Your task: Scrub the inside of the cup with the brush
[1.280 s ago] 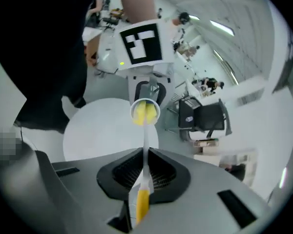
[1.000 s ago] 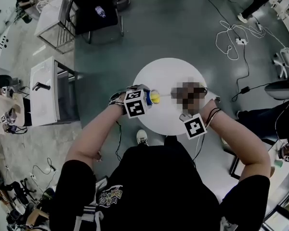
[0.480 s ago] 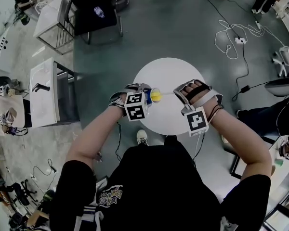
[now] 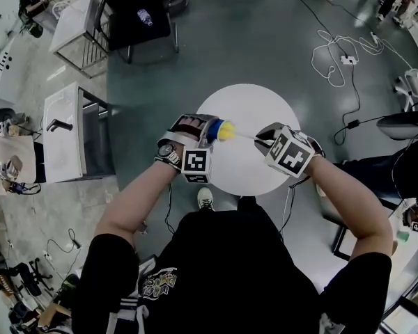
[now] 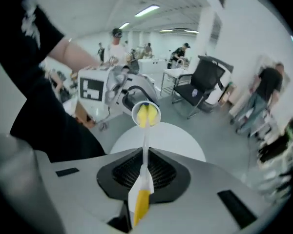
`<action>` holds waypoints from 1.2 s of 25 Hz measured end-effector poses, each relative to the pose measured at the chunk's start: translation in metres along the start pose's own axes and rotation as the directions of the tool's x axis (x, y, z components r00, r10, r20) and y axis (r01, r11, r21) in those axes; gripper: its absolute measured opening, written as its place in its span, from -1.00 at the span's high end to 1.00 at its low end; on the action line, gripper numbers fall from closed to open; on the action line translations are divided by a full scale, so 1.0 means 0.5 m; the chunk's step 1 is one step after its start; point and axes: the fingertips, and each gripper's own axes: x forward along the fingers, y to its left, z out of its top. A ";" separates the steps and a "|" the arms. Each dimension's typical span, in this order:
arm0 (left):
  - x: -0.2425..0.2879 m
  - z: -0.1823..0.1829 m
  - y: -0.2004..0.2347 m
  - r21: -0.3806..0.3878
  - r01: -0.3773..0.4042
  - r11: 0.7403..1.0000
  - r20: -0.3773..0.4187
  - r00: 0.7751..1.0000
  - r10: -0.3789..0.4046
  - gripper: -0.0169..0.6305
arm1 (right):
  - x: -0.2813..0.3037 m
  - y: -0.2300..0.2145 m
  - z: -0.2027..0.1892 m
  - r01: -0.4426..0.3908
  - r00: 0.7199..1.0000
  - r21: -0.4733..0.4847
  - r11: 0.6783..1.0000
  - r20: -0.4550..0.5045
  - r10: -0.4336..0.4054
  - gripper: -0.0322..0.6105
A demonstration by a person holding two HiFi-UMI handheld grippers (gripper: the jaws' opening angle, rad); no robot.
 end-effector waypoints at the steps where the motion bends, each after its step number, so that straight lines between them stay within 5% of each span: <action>1: -0.003 0.000 0.011 0.024 -0.045 0.999 -0.002 0.999 0.045 0.16 | -0.001 0.003 0.006 -0.067 0.997 0.132 0.989 0.042 0.062 0.76; 2: -0.007 0.002 0.023 0.051 -0.094 0.994 0.002 0.996 0.094 0.16 | -0.004 0.007 0.013 -0.150 0.987 0.270 0.951 0.100 0.127 0.76; 4: -0.017 0.005 0.046 0.093 -0.180 0.979 0.017 0.984 0.179 0.16 | -0.013 0.014 0.029 -0.326 0.942 0.495 0.806 0.242 0.232 0.76; 6: -0.024 0.005 0.057 0.107 -0.217 0.970 0.023 0.976 0.216 0.16 | -0.020 0.020 0.038 -0.433 0.898 0.593 0.679 0.346 0.272 0.76; 8: -0.027 0.006 0.060 0.108 -0.218 0.970 0.023 0.976 0.217 0.16 | -0.022 0.022 0.037 -0.452 0.888 0.602 0.658 0.370 0.271 0.76; 11: -0.022 0.006 0.052 0.092 -0.181 0.979 0.021 0.983 0.180 0.16 | -0.016 0.020 0.032 -0.421 0.903 0.578 0.699 0.342 0.261 0.76; 15: -0.010 0.003 0.037 0.042 -0.104 0.994 0.009 0.995 0.104 0.16 | -0.012 0.011 0.018 -0.273 0.957 0.417 0.867 0.214 0.198 0.76; 18: -0.004 0.001 0.005 -0.058 0.023 0.998 0.011 1.000 -0.022 0.17 | -0.003 0.009 -0.001 -0.149 0.986 0.242 0.959 0.111 0.125 0.76; 20: -0.003 0.000 -0.016 -0.137 0.117 0.984 0.029 0.993 -0.114 0.17 | -0.001 0.004 -0.011 -0.055 0.998 0.084 0.995 0.039 0.052 0.76; 22: -0.005 0.005 -0.037 -0.213 0.218 0.953 0.060 0.976 -0.210 0.17 | -0.002 0.001 -0.019 0.036 0.999 -0.105 0.994 -0.024 -0.038 0.76; 24: -0.007 0.013 -0.059 -0.279 0.315 0.907 0.096 0.949 -0.300 0.17 | -0.004 -0.003 -0.024 0.112 0.989 -0.304 0.946 -0.063 -0.137 0.76; 26: -0.009 0.018 -0.081 -0.333 0.400 0.854 0.129 0.916 -0.379 0.17 | -0.006 -0.007 -0.023 0.170 0.970 -0.496 0.852 -0.070 -0.234 0.76; 30: -0.002 0.012 -0.115 -0.417 0.511 0.751 0.190 0.858 -0.478 0.17 | -0.016 -0.010 0.006 0.272 0.913 -0.787 0.554 0.029 -0.406 0.76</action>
